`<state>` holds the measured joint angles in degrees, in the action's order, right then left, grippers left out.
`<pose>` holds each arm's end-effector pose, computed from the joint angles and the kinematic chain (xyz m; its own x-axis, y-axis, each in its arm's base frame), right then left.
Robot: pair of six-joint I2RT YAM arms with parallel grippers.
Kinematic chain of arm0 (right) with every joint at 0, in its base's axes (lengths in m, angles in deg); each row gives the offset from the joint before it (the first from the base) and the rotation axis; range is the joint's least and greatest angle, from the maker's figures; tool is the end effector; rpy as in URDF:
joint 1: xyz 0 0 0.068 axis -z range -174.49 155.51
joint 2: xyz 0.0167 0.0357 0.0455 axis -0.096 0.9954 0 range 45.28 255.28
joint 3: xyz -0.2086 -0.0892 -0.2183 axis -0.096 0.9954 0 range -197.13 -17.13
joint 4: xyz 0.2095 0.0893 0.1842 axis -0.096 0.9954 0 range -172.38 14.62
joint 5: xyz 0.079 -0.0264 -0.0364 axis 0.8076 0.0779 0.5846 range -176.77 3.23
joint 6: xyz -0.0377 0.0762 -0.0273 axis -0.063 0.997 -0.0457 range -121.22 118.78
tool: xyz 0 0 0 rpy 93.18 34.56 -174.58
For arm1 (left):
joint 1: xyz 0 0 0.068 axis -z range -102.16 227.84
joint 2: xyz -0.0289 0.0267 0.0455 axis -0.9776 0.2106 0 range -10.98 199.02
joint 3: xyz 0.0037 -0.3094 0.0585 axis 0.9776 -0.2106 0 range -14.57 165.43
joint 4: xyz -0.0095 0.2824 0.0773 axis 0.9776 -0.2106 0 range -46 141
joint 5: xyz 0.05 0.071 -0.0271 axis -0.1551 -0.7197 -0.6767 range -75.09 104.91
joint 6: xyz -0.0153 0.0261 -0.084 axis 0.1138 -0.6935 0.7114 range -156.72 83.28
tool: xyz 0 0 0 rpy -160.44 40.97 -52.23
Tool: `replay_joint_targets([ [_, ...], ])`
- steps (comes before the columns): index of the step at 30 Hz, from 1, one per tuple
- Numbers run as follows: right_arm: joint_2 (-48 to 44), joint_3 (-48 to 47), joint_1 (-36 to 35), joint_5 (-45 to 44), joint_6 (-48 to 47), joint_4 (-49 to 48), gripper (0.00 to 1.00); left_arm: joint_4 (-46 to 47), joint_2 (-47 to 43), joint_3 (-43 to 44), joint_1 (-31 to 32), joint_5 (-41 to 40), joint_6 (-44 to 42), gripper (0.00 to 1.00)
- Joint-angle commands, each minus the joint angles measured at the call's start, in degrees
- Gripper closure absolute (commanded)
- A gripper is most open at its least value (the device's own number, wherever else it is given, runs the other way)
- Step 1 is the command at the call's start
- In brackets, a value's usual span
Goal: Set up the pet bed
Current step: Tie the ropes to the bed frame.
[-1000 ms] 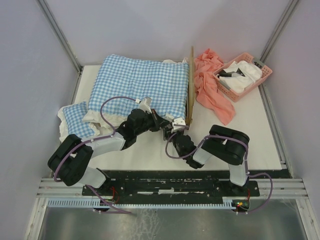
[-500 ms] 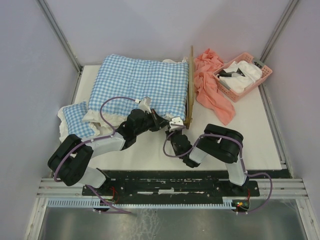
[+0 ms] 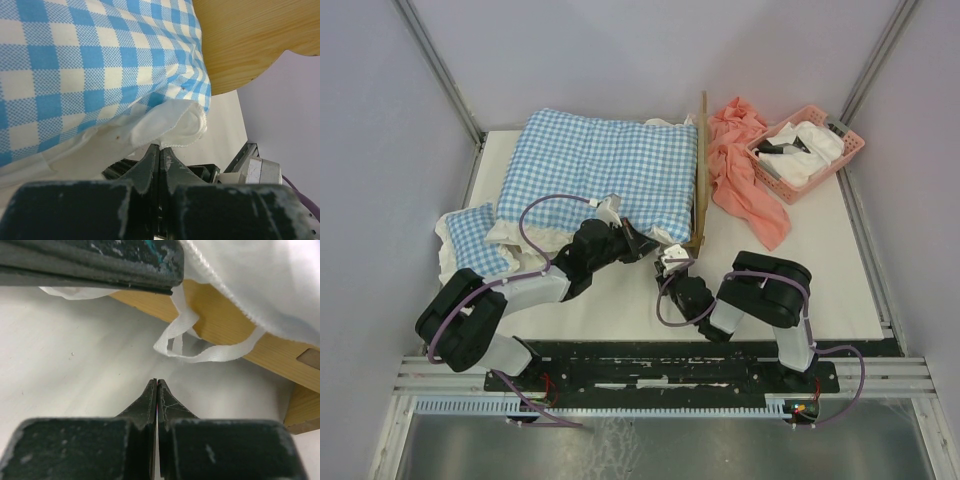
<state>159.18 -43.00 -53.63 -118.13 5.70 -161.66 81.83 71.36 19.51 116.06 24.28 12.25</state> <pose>0.2173 0.2830 0.0967 -0.1338 -0.0236 -0.9907 -0.4563 0.8889 0.0404 0.2706 -0.2297 0.2046 -0.7071 -0.3906 -0.5895 0.3033 0.5856 -0.7517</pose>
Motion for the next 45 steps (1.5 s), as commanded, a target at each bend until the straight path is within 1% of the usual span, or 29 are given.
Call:
replay_joint_targets([
  [1,-2.16,0.64,0.19,0.8,-0.63,-3.29,0.96,5.01,-0.75,-0.46,-0.36,0.15,2.26,0.97],
  [3,-2.11,-0.86,0.19,-1.13,-2.0,-3.24,0.8,5.16,-0.7,-0.58,-0.31,0.05,2.54,0.97],
  [5,-2.07,-2.11,0.24,-4.4,-2.77,-3.27,0.73,5.52,-0.68,-0.74,-0.2,0.06,2.95,0.97],
  [7,-1.44,-3.51,0.23,-6.9,-2.61,-3.24,0.63,5.62,-0.57,-0.77,-0.2,0.21,3.31,0.97],
  [9,-0.16,-5.44,0.28,-6.14,-2.99,-3.29,0.59,5.73,-0.69,-0.74,-0.18,0.21,3.53,0.97],
  [11,1.38,-7.05,0.24,-7.21,-2.62,-3.25,0.55,6.11,-0.66,-0.98,-0.16,0.23,4.07,0.97],
  [14,3.14,-9.0,0.19,-13.24,-1.97,-3.29,0.52,6.74,-0.46,-1.25,-0.16,0.3,4.51,0.97],
  [16,4.04,-10.4,0.25,-14.79,-2.1,-3.24,0.51,6.91,-0.34,-1.36,-0.15,0.45,4.71,0.97],
  [18,4.89,-11.91,0.25,-13.71,-2.66,-3.29,0.53,7.41,-0.12,-1.47,-0.12,0.51,4.91,0.97],
  [19,5.11,-12.38,0.26,-13.48,-2.62,-3.27,0.59,7.55,0.03,-1.51,-0.18,0.56,5.02,0.97],
  [20,5.4,-12.66,0.25,-13.9,-2.53,-3.28,0.68,7.72,0.16,-1.46,-0.14,0.59,5.04,0.97],
  [21,5.45,-12.71,0.18,-14.55,-2.26,-3.27,0.82,7.75,0.26,-1.4,-0.09,0.68,5.09,0.97],
  [22,5.53,-12.55,0.23,-15.1,-2.04,-3.26,0.93,7.75,0.35,-1.31,-0.07,0.72,5.06,0.97],
  [23,5.51,-12.21,0.23,-14.99,-1.96,-3.24,0.97,7.8,0.42,-1.26,-0.01,0.74,4.97,0.97],
  [26,4.52,-9.86,0.23,-11.24,-1.37,-3.27,0.98,7.97,0.37,-1.05,0.06,0.78,4.29,0.97],
  [31,2.15,-2.62,-0.26,-2.88,1.11,-2.94,0.98,9.32,-0.22,-1.25,0.34,1.39,2.87,0.97],
  [33,1.77,-1.33,-0.75,-1.38,1.41,-2.66,0.98,9.91,-0.41,-1.68,0.81,0.67,1.28,0.97],
  [35,1.08,-0.52,-1.07,0.26,2.14,-2.72,0.98,8.23,-0.8,-1.34,1.63,-1.15,-0.48,0.97],
  [38,-0.35,-0.42,-1.32,3.2,3.91,-1.26,0.98,8.53,-1.17,-1.15,1.93,-0.87,-0.83,0.97],
  [40,-1.38,-0.58,-1.52,3.11,5.93,1.27,0.98,8.4,-1.68,-1.04,1.97,-0.77,-1.38,0.97],
  [42,-2.11,-0.4,-2.07,0.8,9.13,4.43,0.98,8.2,-2.16,-1.19,1.99,-1.17,-1.57,0.97],
  [45,-2.0,0.79,-4.05,-2.82,12.05,4.84,0.98,8.42,-1.92,-1.51,2.02,-1.27,-1.85,0.97],
])
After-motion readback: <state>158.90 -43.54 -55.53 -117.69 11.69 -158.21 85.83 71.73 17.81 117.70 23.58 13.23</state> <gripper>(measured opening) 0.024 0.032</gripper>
